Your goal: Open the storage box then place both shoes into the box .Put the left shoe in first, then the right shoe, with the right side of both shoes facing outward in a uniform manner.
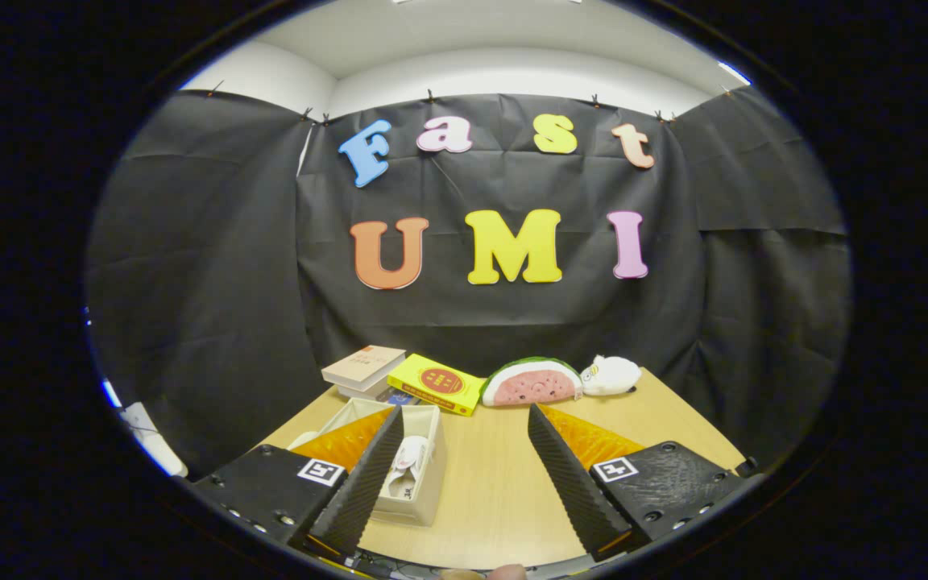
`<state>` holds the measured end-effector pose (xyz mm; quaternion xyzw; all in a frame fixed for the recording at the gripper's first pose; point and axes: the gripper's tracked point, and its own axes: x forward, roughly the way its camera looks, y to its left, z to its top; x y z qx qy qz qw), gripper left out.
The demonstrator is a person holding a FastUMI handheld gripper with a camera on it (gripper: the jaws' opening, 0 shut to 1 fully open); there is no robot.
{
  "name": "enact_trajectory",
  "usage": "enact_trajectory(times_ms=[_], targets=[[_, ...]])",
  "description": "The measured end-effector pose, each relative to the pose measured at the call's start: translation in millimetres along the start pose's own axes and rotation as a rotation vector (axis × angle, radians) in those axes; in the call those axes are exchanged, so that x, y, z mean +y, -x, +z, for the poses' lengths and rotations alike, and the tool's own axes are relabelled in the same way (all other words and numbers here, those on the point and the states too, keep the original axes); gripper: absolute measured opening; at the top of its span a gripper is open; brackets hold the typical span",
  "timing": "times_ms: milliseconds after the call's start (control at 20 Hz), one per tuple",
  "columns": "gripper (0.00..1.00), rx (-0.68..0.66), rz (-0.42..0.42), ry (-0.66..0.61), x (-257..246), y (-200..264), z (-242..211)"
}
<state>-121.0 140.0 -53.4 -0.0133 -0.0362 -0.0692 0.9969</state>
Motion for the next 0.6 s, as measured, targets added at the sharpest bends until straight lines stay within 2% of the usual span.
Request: enact_trajectory(times_ms=[300,600], targets=[[0.96,-0.016,0.025,-0.006,2,4,-16],[0.96,-0.019,0.015,-0.010,-3,9,-31]])
